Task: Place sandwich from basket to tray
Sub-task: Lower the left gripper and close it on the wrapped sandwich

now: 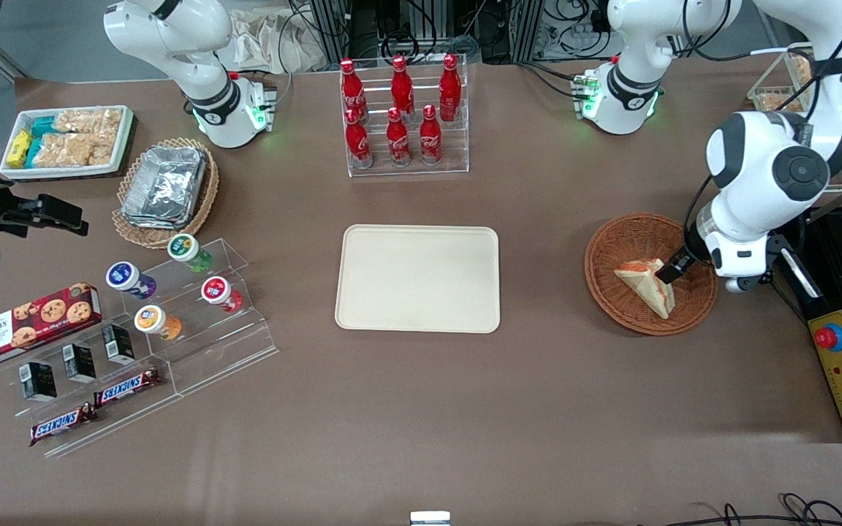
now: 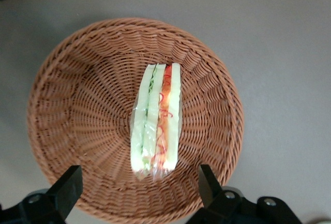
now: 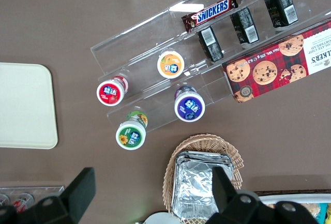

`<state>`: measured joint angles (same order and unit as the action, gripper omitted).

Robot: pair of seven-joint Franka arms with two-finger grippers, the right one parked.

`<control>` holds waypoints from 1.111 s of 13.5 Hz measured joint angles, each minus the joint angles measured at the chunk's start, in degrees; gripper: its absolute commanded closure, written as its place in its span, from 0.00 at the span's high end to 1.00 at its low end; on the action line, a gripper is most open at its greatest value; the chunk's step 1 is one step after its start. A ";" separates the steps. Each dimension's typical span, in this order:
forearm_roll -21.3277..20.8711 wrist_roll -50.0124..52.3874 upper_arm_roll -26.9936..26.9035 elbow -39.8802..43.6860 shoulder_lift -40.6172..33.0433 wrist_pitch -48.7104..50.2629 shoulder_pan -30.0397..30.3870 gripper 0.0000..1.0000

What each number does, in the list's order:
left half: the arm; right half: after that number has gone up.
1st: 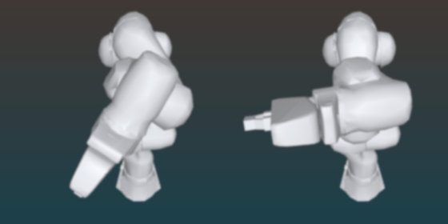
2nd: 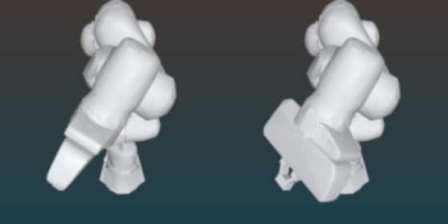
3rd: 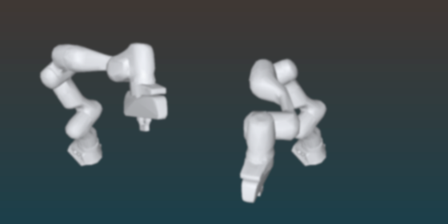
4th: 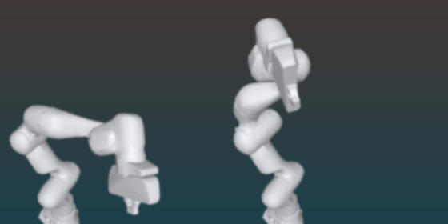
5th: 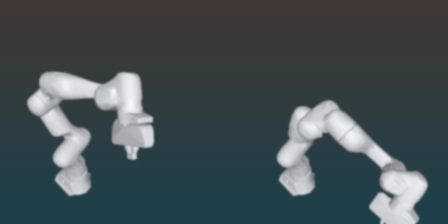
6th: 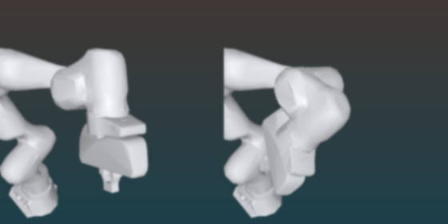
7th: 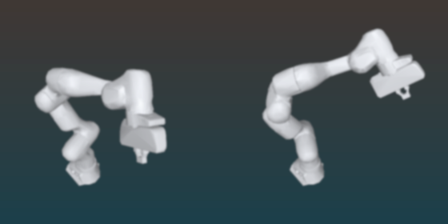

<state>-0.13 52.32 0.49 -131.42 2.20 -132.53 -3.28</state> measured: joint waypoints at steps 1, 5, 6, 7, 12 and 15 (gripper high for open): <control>-0.02 1.40 0.08 -0.86 1.12 -1.98 -0.06 1.00; -0.04 2.63 0.22 -6.24 4.72 -11.74 -0.11 1.00; -0.04 2.63 0.22 -7.57 5.17 -13.41 -0.10 0.70; -0.04 2.63 0.22 -8.33 5.52 -14.28 -0.10 0.01; -0.04 3.57 0.22 -8.25 5.74 -15.18 -0.09 0.00; -0.04 4.13 0.96 -7.64 5.53 -15.33 -0.11 0.00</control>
<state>-0.17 56.45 1.45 -139.06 7.72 -147.86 -3.39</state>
